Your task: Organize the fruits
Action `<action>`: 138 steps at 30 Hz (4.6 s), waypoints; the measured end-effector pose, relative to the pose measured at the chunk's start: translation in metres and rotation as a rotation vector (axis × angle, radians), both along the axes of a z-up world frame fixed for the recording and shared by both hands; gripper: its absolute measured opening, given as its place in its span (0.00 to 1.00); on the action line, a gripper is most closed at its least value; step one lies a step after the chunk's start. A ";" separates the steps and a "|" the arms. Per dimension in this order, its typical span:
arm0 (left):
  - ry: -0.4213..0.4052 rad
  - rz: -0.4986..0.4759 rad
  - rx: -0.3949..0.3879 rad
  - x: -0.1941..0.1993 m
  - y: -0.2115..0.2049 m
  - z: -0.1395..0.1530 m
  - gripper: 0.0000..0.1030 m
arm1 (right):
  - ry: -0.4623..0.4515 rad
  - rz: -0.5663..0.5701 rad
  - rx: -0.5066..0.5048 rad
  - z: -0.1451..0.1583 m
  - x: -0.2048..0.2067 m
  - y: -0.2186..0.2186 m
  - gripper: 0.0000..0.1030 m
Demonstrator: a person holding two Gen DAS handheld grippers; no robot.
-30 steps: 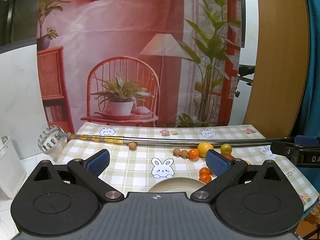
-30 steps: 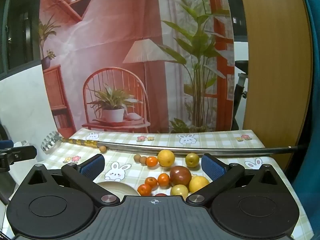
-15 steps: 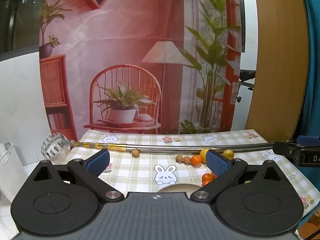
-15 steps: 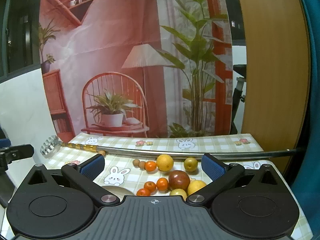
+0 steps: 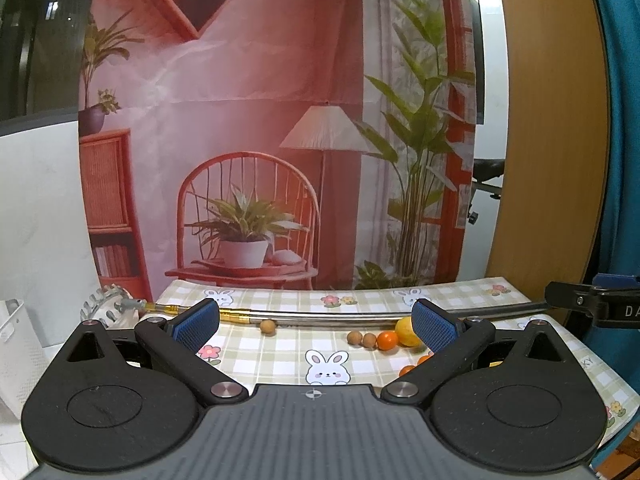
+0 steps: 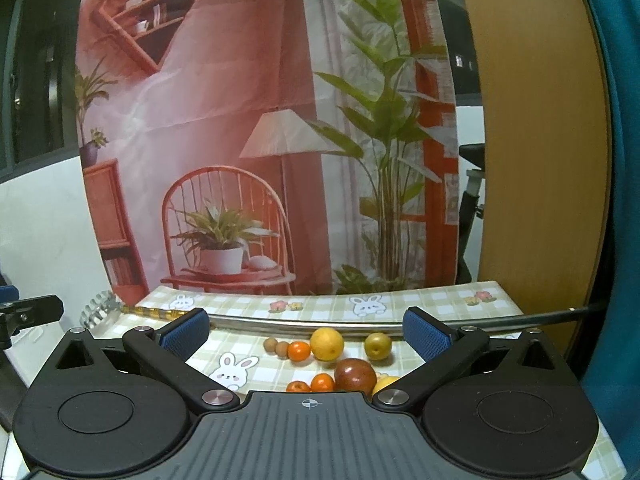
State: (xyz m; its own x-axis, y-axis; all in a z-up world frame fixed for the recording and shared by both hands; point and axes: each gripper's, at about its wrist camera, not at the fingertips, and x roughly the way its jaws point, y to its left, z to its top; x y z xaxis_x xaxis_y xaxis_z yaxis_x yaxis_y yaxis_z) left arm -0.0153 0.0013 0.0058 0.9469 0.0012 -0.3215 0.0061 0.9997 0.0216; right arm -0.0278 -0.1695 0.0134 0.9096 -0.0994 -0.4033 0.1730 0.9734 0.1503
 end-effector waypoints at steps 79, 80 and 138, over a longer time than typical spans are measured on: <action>0.231 0.138 -0.129 0.124 0.092 -0.046 0.85 | 0.121 -0.034 0.005 -0.073 0.093 -0.055 1.00; 0.241 0.122 -0.119 0.130 0.093 -0.050 0.79 | 0.128 -0.030 0.004 -0.077 0.097 -0.056 1.00; 0.323 -0.190 -0.208 0.208 0.082 -0.115 0.29 | 0.370 -0.026 0.259 -0.219 0.254 -0.152 0.51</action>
